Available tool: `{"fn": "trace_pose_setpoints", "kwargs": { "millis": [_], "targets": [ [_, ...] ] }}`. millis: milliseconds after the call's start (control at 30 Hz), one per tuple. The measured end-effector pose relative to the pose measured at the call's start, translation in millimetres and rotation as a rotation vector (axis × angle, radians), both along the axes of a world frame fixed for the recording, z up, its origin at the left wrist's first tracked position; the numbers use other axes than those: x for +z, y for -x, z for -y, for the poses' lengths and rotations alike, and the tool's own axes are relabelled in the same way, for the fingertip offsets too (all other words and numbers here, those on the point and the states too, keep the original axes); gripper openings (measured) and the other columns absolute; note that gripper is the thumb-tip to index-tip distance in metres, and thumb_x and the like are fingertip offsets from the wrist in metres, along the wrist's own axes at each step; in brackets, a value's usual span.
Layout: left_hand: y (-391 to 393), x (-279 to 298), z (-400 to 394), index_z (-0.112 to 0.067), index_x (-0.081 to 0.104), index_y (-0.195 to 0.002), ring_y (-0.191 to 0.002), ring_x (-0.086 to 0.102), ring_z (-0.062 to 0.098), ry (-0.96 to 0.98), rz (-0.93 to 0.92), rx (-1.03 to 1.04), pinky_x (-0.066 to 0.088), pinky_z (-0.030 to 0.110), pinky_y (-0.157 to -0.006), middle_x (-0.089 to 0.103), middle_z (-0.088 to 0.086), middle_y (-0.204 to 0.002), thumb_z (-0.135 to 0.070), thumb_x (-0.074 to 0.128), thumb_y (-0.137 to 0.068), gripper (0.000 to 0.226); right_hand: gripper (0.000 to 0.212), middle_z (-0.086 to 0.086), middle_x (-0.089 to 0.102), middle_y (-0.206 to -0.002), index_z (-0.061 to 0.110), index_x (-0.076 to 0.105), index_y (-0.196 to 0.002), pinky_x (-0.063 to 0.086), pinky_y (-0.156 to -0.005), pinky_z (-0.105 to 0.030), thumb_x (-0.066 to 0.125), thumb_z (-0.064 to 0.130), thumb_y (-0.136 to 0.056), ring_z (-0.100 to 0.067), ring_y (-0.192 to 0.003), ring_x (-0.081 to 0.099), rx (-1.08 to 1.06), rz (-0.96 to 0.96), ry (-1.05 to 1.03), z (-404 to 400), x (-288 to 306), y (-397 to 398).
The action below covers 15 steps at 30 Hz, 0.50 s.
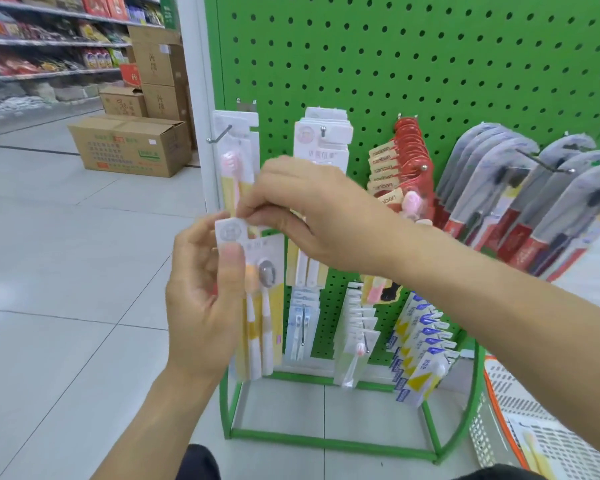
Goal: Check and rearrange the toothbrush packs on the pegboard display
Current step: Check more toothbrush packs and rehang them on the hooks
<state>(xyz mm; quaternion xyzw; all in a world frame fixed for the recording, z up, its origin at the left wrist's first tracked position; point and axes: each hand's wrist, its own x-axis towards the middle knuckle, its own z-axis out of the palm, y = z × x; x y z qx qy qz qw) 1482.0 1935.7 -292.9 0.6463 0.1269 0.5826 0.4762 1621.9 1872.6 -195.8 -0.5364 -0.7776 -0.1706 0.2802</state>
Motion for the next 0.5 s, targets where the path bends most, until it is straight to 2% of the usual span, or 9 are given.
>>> {"fn": "trace_pose_setpoints", "kwargs": {
  "millis": [67, 133, 200, 233, 300, 333, 367, 433, 500],
  "targets": [
    [7, -16, 2, -0.027, 0.061, -0.086, -0.057, 0.051, 0.001, 0.021, -0.115, 0.007, 0.039, 0.012, -0.052, 0.058, 0.002, -0.068, -0.037, 0.047, -0.101, 0.024, 0.014, -0.007, 0.061, -0.091, 0.002, 0.069, -0.102, 0.052, -0.066, -0.043, 0.058, 0.008, -0.097, -0.021, -0.082, 0.057, -0.034, -0.027, 0.013, 10, -36, 8],
    [9, -34, 2, -0.027, 0.064, -0.076, -0.051, 0.04, 0.005, 0.071, -0.254, -0.045, 0.034, 0.017, -0.047, 0.047, 0.011, -0.06, -0.042, 0.047, -0.099, 0.032, 0.011, -0.005, 0.059, -0.09, 0.003, 0.069, -0.103, 0.052, -0.063, -0.037, 0.06, 0.008, -0.098, -0.016, -0.078, 0.058, -0.096, -0.145, 0.013, 20, -74, 12],
    [7, -55, -1, -0.024, 0.069, -0.082, -0.052, 0.043, 0.012, 0.105, -0.391, -0.132, 0.037, 0.024, -0.049, 0.05, 0.013, -0.06, -0.042, 0.048, -0.097, 0.031, 0.009, 0.006, 0.057, -0.091, 0.007, 0.069, -0.104, 0.044, -0.07, -0.015, 0.062, 0.009, -0.098, 0.003, -0.078, 0.052, -0.172, -0.347, 0.044, 31, -112, 14],
    [4, -64, -2, -0.02, 0.071, -0.086, -0.053, 0.045, 0.015, 0.114, -0.466, -0.169, 0.039, 0.029, -0.051, 0.054, 0.015, -0.062, -0.041, 0.048, -0.098, 0.033, 0.009, 0.01, 0.058, -0.091, 0.01, 0.068, -0.105, 0.039, -0.07, -0.01, 0.064, 0.01, -0.097, 0.006, -0.078, 0.052, -0.219, -0.478, 0.089, 35, -130, 15],
    [-1, -83, -4, -0.014, 0.073, -0.09, -0.055, 0.049, 0.011, 0.153, -0.609, -0.241, 0.041, 0.028, -0.054, 0.059, 0.009, -0.06, -0.036, 0.049, -0.1, 0.033, 0.013, 0.01, 0.066, -0.094, 0.019, 0.067, -0.106, 0.041, -0.064, -0.011, 0.066, 0.011, -0.096, 0.001, -0.069, 0.054, -0.295, -0.816, 0.236, 44, -164, 15],
    [-2, -91, -3, -0.014, 0.073, -0.091, -0.057, 0.05, 0.008, 0.188, -0.666, -0.286, 0.042, 0.025, -0.056, 0.06, 0.001, -0.058, -0.031, 0.05, -0.102, 0.031, 0.015, 0.002, 0.068, -0.096, 0.023, 0.068, -0.105, 0.046, -0.058, -0.017, 0.067, 0.011, -0.095, -0.003, -0.063, 0.054, -0.313, -0.978, 0.301, 48, -179, 13],
    [-2, -97, -2, -0.015, 0.074, -0.093, -0.059, 0.054, 0.007, 0.231, -0.716, -0.341, 0.044, 0.025, -0.059, 0.064, -0.003, -0.061, -0.028, 0.051, -0.102, 0.028, 0.018, -0.01, 0.067, -0.097, 0.025, 0.068, -0.104, 0.048, -0.052, -0.024, 0.068, 0.01, -0.095, -0.009, -0.058, 0.054, -0.321, -1.104, 0.341, 52, -192, 11],
    [-2, -109, -1, -0.016, 0.075, -0.102, -0.074, 0.068, 0.012, 0.4, -0.803, -0.502, 0.054, 0.028, -0.072, 0.077, 0.001, -0.082, -0.03, 0.05, -0.104, 0.028, 0.019, -0.028, 0.062, -0.095, 0.026, 0.071, -0.103, 0.049, -0.044, -0.031, 0.069, 0.009, -0.095, -0.02, -0.053, 0.055, -0.309, -1.227, 0.376, 58, -212, 6],
    [-3, -116, -3, -0.013, 0.071, -0.115, -0.094, 0.074, 0.022, 0.648, -0.889, -0.704, 0.058, 0.036, -0.083, 0.078, 0.009, -0.103, -0.03, 0.049, -0.105, 0.03, 0.017, -0.034, 0.061, -0.091, 0.02, 0.072, -0.105, 0.047, -0.043, -0.032, 0.068, 0.008, -0.095, -0.022, -0.048, 0.054, -0.311, -1.263, 0.411, 62, -221, -2]
  ]
}}
